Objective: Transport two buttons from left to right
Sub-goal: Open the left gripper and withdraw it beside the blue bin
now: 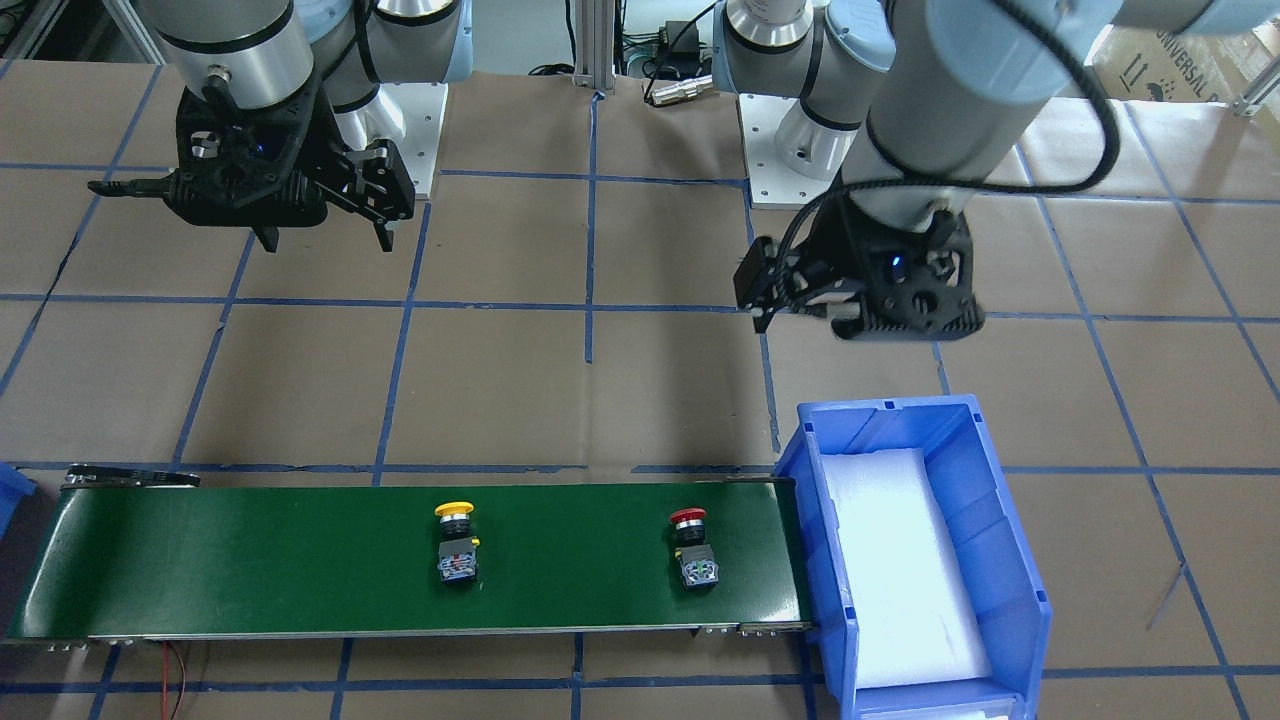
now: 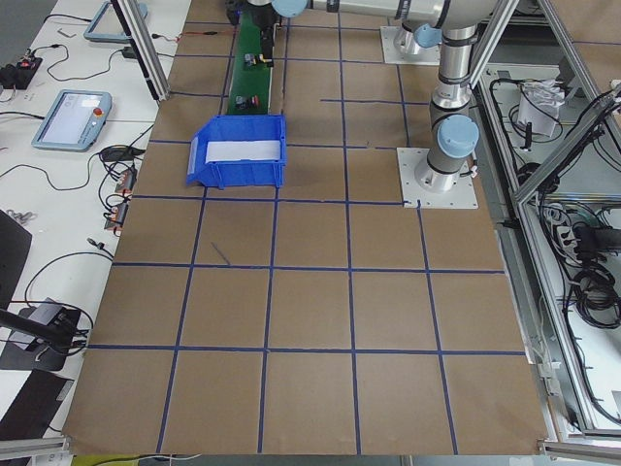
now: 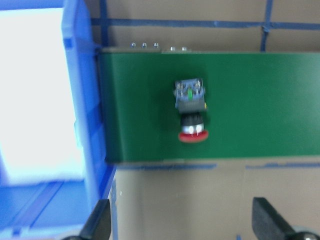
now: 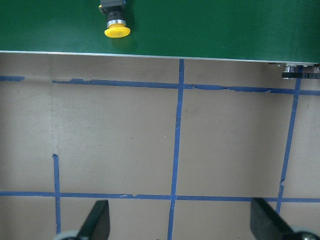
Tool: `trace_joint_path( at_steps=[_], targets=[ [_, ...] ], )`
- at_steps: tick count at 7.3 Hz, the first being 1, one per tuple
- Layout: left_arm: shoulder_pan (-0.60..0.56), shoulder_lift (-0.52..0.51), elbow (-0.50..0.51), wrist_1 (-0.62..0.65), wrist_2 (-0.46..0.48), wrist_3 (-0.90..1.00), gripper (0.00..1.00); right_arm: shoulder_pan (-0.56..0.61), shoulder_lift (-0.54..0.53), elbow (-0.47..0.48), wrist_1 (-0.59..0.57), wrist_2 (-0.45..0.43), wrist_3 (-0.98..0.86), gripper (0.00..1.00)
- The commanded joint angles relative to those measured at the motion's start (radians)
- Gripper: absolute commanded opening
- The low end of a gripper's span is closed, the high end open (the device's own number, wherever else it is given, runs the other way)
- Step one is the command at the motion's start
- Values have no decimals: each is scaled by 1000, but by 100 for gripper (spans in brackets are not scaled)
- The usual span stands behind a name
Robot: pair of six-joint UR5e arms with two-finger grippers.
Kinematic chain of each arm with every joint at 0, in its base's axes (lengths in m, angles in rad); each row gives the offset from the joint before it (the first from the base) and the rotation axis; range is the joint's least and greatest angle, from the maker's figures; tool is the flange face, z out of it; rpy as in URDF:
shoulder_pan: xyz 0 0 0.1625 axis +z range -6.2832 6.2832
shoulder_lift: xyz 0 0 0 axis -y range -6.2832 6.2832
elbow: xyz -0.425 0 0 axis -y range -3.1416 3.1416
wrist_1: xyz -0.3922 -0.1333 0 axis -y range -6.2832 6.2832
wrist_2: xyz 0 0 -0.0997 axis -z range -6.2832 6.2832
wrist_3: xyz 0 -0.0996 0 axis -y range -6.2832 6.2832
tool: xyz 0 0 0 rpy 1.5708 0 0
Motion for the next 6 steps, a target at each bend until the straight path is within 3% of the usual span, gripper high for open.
trace_joint_path(
  at_steps=[1, 3, 6],
  targets=[
    [53, 218, -222, -10, 19, 112, 100, 2, 1, 2, -2, 0, -1, 100],
    [99, 156, -248, 9, 7, 131, 100, -2, 7, -6, -5, 9, -4, 100],
    [58, 140, -218, 59, 2, 113, 100, -2, 11, -6, -2, 15, -3, 100]
  ],
)
